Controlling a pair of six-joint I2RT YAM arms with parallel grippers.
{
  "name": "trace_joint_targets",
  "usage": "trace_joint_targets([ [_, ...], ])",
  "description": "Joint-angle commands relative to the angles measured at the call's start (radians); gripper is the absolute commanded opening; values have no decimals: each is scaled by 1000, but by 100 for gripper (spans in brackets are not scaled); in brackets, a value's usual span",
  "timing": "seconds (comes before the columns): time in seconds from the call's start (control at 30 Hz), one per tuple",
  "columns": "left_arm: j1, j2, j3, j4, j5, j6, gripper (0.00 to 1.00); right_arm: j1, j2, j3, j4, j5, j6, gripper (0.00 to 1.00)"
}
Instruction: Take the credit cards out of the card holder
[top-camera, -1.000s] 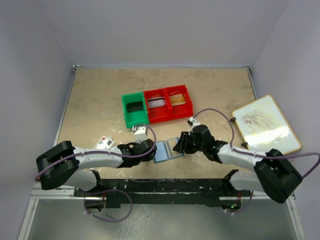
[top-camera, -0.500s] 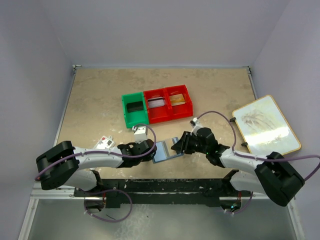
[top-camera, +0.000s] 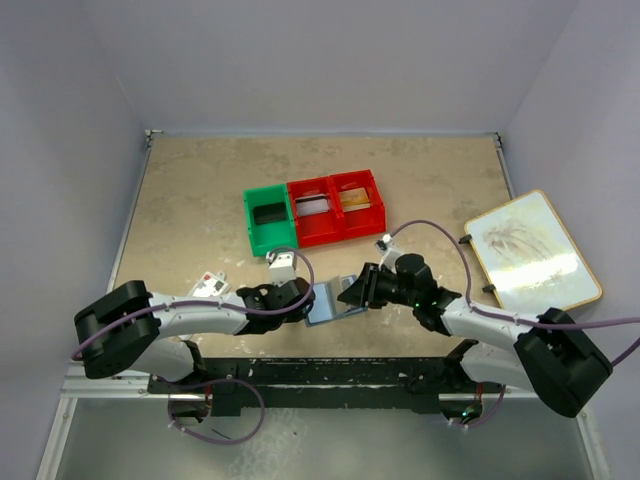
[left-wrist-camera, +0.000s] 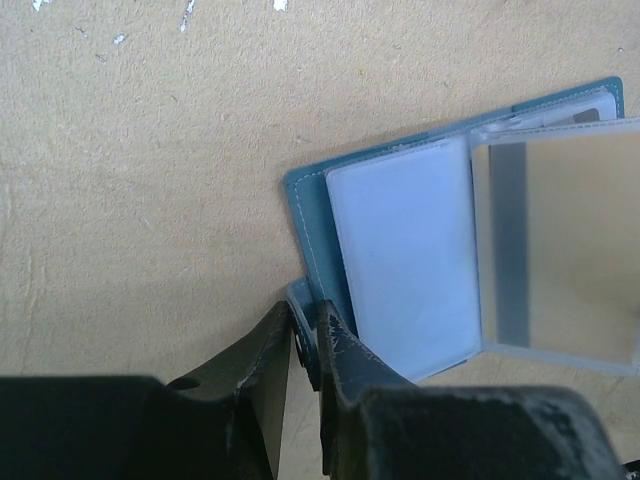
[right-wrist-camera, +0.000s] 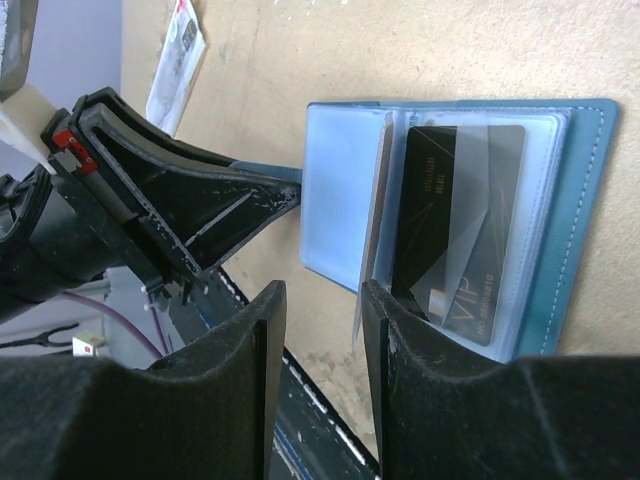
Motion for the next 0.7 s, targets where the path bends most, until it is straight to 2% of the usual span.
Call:
trace_joint_targets([
  [0.0,-4,11,21,-18,-5,22,14,2,13,50,68,-70,-15,40],
  [0.4,-5,-3,16,-26,-21,15,13,21,118,99,149,-149,-29,41],
  [0.67,-5,-24,1,-39,-33,3,13,82,239,186,123,-166,-83,43],
])
